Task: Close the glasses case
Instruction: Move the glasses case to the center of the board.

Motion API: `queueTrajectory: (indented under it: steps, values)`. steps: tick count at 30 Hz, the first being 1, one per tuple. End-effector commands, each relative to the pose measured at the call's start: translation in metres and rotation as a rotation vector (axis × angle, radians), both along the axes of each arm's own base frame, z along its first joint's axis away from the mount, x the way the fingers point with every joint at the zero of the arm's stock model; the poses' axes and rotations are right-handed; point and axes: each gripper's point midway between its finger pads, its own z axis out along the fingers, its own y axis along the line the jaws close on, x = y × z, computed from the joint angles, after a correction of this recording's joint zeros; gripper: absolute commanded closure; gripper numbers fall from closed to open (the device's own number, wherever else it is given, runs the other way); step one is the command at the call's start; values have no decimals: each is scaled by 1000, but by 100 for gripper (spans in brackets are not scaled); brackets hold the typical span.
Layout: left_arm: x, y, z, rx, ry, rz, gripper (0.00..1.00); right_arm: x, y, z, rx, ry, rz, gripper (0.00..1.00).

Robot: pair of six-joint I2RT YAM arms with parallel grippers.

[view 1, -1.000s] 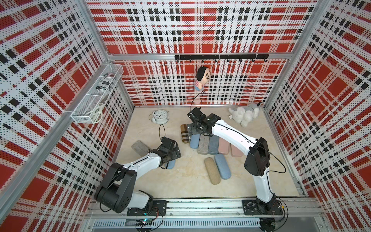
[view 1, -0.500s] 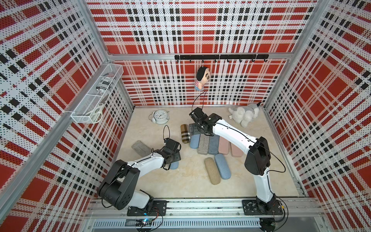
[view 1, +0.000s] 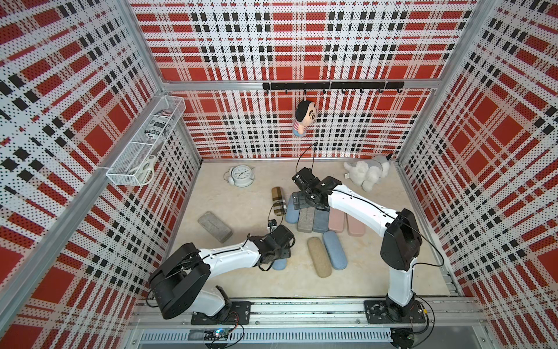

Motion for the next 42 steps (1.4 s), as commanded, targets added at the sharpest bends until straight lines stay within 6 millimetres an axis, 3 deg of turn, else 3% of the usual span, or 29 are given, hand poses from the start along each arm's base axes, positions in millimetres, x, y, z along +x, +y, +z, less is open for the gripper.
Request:
queueTrajectory:
  steps: [1,7,13,19,23,29,31,38,42]
  values:
    - [-5,-21,19,-75,-36,68,34,6,-17,25,35,-68,-43,0]
    - [-17,-59,20,-109,-51,56,33,3,-52,34,36,-83,-94,0]
    - [-20,-100,6,-104,-30,3,33,-7,-87,46,44,-107,-136,0]
    - [-13,-120,3,-77,-32,-38,33,-16,-105,47,41,-109,-161,0]
    - [-9,-121,4,-68,-37,-47,31,-20,-109,44,39,-105,-171,0]
    - [-3,-114,8,-37,-58,-39,10,-21,-104,38,57,-84,-161,0]
    - [-1,-109,12,-26,-69,-28,8,-20,-101,36,65,-76,-152,0]
    - [20,-79,43,-41,-138,49,5,-14,-84,36,102,-66,-103,0]
    - [43,-49,70,-56,-194,98,3,-6,-58,34,98,-50,-10,0]
